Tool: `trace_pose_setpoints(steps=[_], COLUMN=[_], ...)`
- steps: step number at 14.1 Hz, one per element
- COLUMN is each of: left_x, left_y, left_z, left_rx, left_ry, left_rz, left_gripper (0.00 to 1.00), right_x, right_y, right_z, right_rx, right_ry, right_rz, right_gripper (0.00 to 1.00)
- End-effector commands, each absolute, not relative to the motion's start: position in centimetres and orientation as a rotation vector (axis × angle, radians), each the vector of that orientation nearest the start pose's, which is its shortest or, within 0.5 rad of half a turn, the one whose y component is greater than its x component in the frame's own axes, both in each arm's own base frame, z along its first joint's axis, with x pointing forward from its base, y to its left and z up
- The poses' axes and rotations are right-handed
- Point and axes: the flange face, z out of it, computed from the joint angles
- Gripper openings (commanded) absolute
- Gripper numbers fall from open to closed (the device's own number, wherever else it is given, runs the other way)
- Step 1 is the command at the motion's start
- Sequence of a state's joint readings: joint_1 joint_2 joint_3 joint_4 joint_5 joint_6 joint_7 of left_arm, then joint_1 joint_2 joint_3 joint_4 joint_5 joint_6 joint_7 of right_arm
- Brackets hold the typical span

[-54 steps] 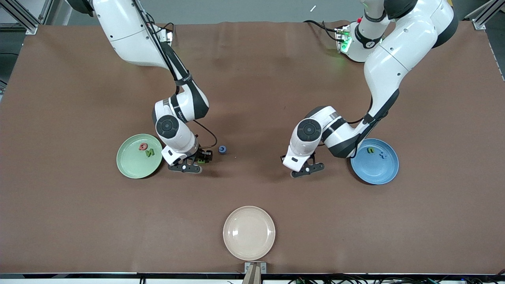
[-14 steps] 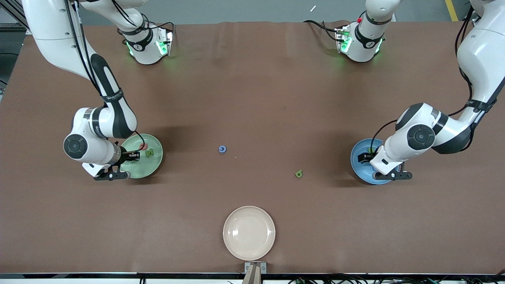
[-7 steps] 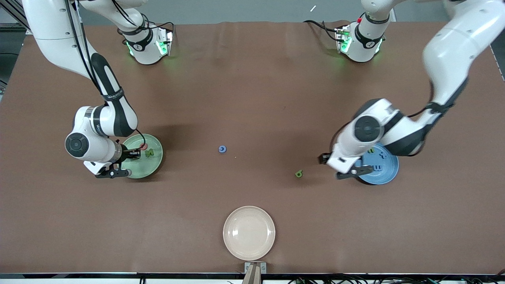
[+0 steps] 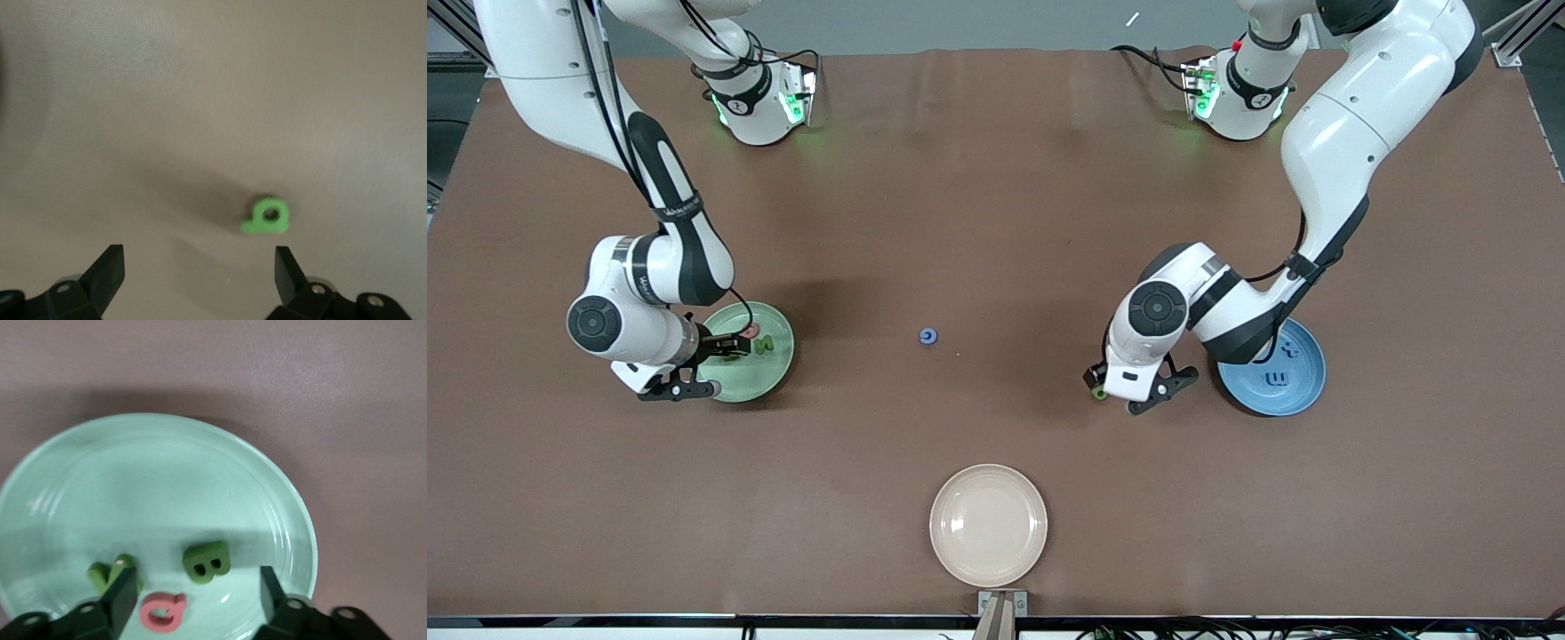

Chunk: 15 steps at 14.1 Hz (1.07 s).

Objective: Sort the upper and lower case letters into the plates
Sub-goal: 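Grasp the green q with the left gripper while the right gripper grasps the G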

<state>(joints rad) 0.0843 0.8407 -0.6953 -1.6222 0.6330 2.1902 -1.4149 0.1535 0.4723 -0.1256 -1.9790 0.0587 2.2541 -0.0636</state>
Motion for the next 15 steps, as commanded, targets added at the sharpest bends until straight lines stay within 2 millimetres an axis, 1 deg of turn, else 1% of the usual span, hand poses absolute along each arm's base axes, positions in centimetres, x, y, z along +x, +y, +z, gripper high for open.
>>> trace_pose_setpoints(steps=[1, 2, 4, 5, 6, 7, 8, 9, 10, 12, 13, 14, 15], left_x=[61.2, 61.3, 61.0, 61.1, 61.0, 61.3, 61.4, 61.4, 61.4, 61.4, 61.6, 61.6, 61.5], left_y=[-31.6, -31.9, -32.7, -32.5, -32.9, -33.2, -33.3, -33.6, -33.8, -33.9, -33.9, -33.9, -33.9], left_z=[20.4, 20.3, 19.7, 19.0, 18.5, 18.1, 17.5, 17.3, 17.1, 16.9, 17.0, 17.0, 16.7], left_rx=[-3.003, -3.023, -3.04, -3.025, -3.023, -3.025, -3.017, -3.013, -3.014, -3.015, -3.016, -3.016, -3.015], left_ry=[-1.004, -1.012, -1.003, -1.006, -0.993, -1.0, -0.995, -0.997, -1.006, -1.009, -1.012, -1.012, -1.012], left_rz=[0.015, 0.004, 0.007, 0.005, -0.013, -0.037, -0.054, -0.055, -0.041, -0.038, -0.041, -0.041, -0.034], left_gripper=[0.98, 0.98, 0.98, 0.98, 0.98, 0.98, 0.98, 0.98, 0.95, 0.9, 0.86, 0.83, 0.78], right_x=[59.6, 59.4, 58.8, 58.6, 58.3, 57.8, 57.5, 57.1, 56.5, 55.1, 54.4, 53.9, 53.5], right_y=[5.0, 7.3, 12.8, 15.5, 18.5, 21.4, 23.2, 24.9, 26.8, 30.5, 32.0, 33.0, 33.7], right_z=[24.9, 25.1, 25.8, 26.2, 26.6, 26.8, 26.8, 26.2, 25.5, 23.3, 22.2, 21.3, 20.8], right_rx=[-3.134, -3.14, -3.154, -3.14, -3.099, -3.073, -3.055, -3.051, -3.051, -3.047, -3.042, -3.042, -3.04], right_ry=[-0.004, 0.047, 0.155, 0.226, 0.294, 0.305, 0.342, 0.376, 0.38, 0.391, 0.415, 0.413, 0.405], right_rz=[0.313, 0.31, 0.273, 0.256, 0.235, 0.201, 0.16, 0.131, 0.112, 0.06, 0.038, 0.023, 0.01], right_gripper=[1.0, 1.0, 1.0, 1.0, 1.0, 1.0, 1.0, 1.0, 1.0, 1.0, 1.0, 1.0, 1.0])
